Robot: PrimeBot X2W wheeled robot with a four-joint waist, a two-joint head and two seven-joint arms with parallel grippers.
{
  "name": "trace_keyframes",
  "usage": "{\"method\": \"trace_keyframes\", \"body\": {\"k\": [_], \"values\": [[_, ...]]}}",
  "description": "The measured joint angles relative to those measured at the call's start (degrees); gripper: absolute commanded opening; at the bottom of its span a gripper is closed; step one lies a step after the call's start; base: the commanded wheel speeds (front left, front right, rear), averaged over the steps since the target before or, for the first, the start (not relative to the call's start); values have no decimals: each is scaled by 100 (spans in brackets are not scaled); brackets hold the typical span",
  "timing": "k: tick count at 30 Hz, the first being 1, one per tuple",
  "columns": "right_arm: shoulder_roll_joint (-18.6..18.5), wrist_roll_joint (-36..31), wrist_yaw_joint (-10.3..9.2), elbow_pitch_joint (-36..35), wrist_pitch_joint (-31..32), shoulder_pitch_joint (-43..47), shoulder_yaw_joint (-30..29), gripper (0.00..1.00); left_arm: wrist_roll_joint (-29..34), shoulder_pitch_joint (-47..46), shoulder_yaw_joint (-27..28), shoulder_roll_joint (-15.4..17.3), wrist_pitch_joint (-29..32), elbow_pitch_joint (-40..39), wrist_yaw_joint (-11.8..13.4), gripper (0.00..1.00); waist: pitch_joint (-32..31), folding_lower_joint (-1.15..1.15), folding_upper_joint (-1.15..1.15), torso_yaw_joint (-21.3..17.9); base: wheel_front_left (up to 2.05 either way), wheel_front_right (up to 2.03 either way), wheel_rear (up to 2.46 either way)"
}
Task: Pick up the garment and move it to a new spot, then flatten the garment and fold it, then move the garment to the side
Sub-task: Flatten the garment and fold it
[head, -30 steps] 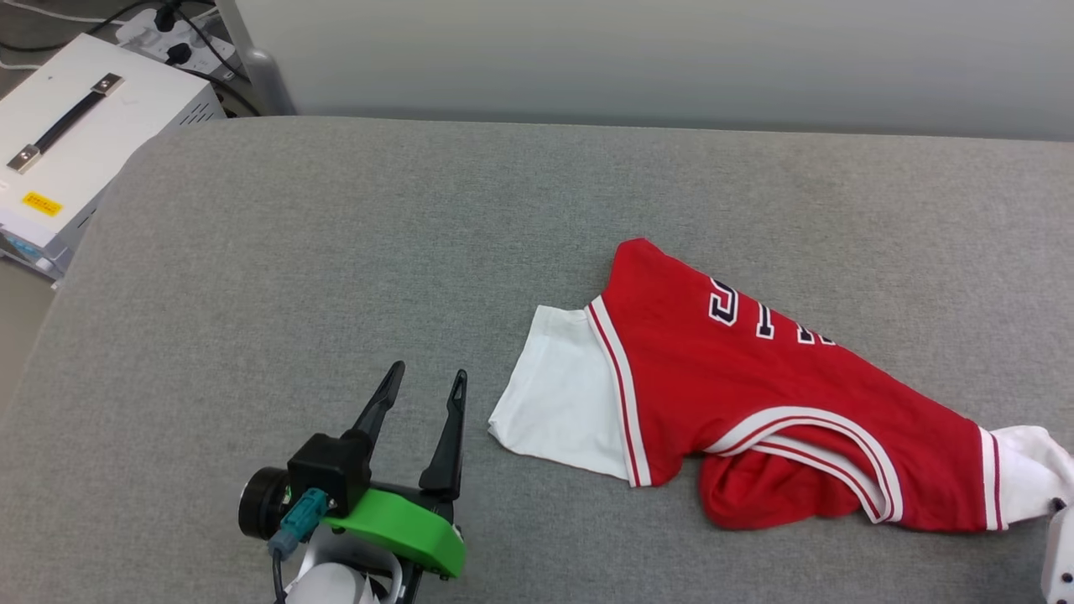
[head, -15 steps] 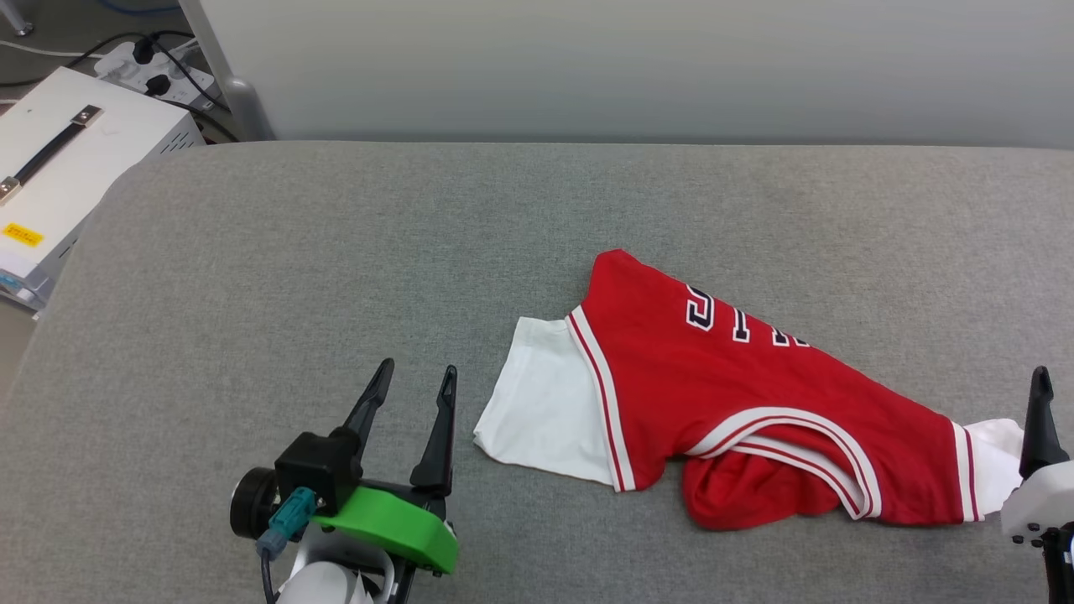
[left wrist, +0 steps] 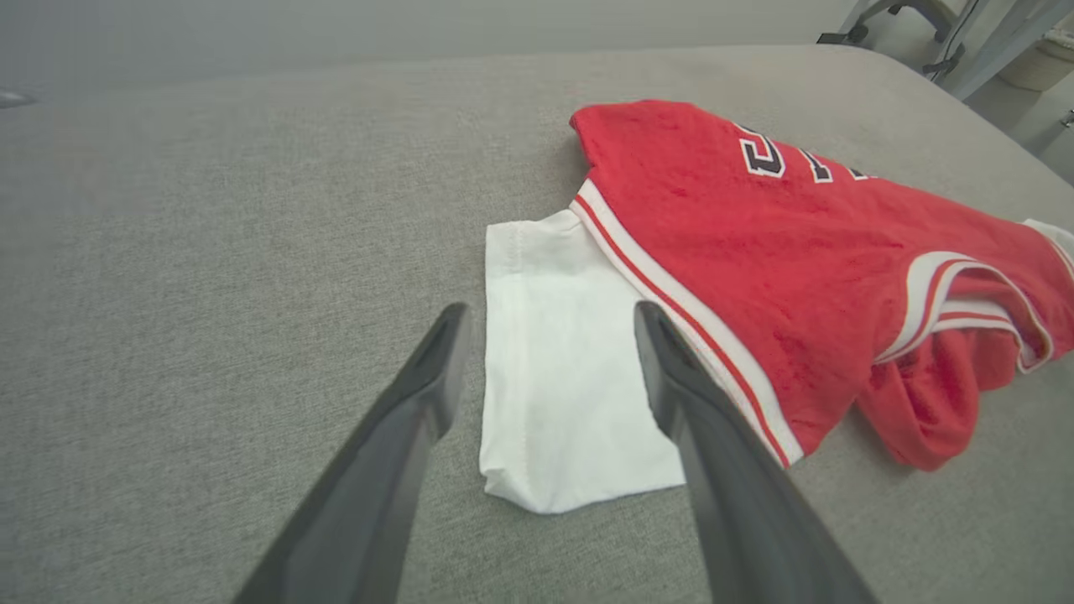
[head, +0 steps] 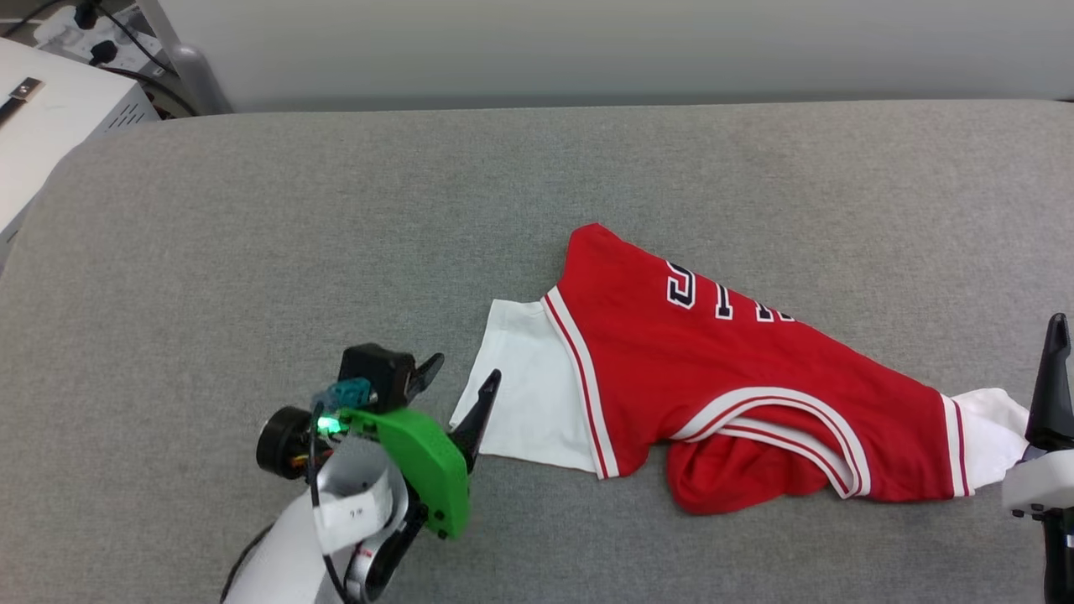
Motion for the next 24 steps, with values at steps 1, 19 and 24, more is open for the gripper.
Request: {"method": "trace_keyframes", "body": {"k": [1, 19, 24], "values": [[0, -1, 0, -3, -8, -1, 23, 100, -41, -107, -8, 32, 385, -19, 18, 100, 44, 0, 0, -18, 0, 0, 0], [18, 14, 0, 186, -258, -108, 175, 100, 383, -353, -355, 598, 2528, 186, 706, 57, 583, 0, 0, -633, 0, 0, 0], [19, -16, 0, 212, -299, -140, 177, 100, 354, -388, -342, 567, 2571, 222, 717, 0, 616, 0, 0, -665, 0, 0, 0]]}}
